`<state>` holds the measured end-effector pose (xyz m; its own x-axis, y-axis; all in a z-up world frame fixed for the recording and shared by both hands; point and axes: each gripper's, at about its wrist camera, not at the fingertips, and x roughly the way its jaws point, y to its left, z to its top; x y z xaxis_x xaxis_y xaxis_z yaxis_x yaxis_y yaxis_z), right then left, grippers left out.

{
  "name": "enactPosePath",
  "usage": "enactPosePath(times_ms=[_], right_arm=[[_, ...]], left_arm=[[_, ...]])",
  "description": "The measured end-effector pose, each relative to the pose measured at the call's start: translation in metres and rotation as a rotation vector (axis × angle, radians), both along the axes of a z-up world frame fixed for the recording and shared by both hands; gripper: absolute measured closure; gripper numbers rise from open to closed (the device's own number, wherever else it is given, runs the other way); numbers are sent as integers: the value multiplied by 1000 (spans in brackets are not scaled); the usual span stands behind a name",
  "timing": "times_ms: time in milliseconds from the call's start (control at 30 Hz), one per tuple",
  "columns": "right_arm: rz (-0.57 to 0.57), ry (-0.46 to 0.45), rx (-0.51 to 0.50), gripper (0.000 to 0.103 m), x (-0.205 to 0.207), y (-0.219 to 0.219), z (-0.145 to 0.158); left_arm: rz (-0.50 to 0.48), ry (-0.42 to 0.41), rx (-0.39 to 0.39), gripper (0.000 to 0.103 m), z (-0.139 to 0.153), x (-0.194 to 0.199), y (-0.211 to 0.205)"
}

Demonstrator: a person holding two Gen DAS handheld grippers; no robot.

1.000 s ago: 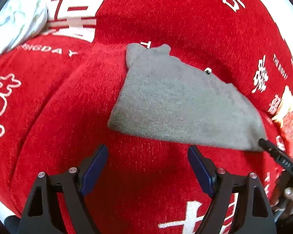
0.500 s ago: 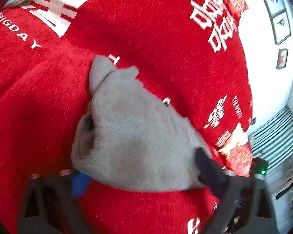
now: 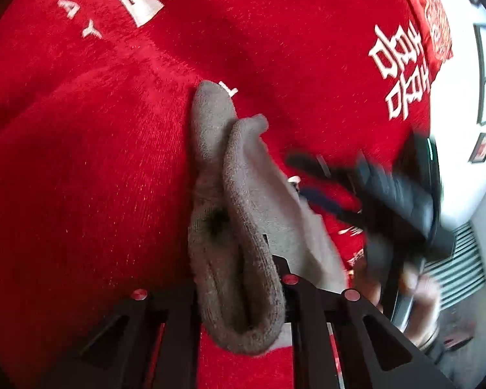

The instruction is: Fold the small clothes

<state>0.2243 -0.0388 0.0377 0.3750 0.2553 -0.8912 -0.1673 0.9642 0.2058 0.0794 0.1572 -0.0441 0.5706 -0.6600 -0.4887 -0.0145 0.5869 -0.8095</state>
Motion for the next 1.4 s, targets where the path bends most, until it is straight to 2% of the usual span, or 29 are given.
enactPosePath(times_ms=[100,167,200,300,367,400,433,500,567,800,933,1067,1133,1267,1400], right_arm=[[5,56,13,19,35,32,-12],[34,124,32,19,53,56,-22],[47,163,-19,15,62,71,-30],[63,180,-239,11,71,105,-45],[109,157,-362,15,66,125,-53],[118,140,-374,21,64,128,-53],[115,134,-373,25,62,128,-51],[80,123,-379,57,62,119,-46],[68,129,-353,74,63,105,-43],[56,125,-219,76,54,83,-37],[67,121,-200,76,52,78,-38],[72,117,-180,76,54,72,-38],[77,113,-166,77,65,67,-33],[83,99,-121,79,63,51,-22],[96,84,-96,79,62,47,-13]], left_arm=[[4,-1,59,87,4,0,-7],[6,4,51,87,4,-1,-6],[7,6,49,87,4,-1,-6],[12,5,67,87,5,-3,-7],[15,7,88,87,7,-3,-9],[16,7,92,87,7,-3,-10],[18,9,93,87,8,-3,-10],[18,14,105,87,9,-3,-11],[17,11,135,87,11,-4,-14],[19,10,202,87,20,-4,-26],[25,-5,243,87,25,-3,-32],[23,-6,249,87,22,-5,-32],[21,-6,273,91,25,-4,-36],[23,-4,343,91,29,-6,-43],[15,15,360,93,32,-8,-47]])
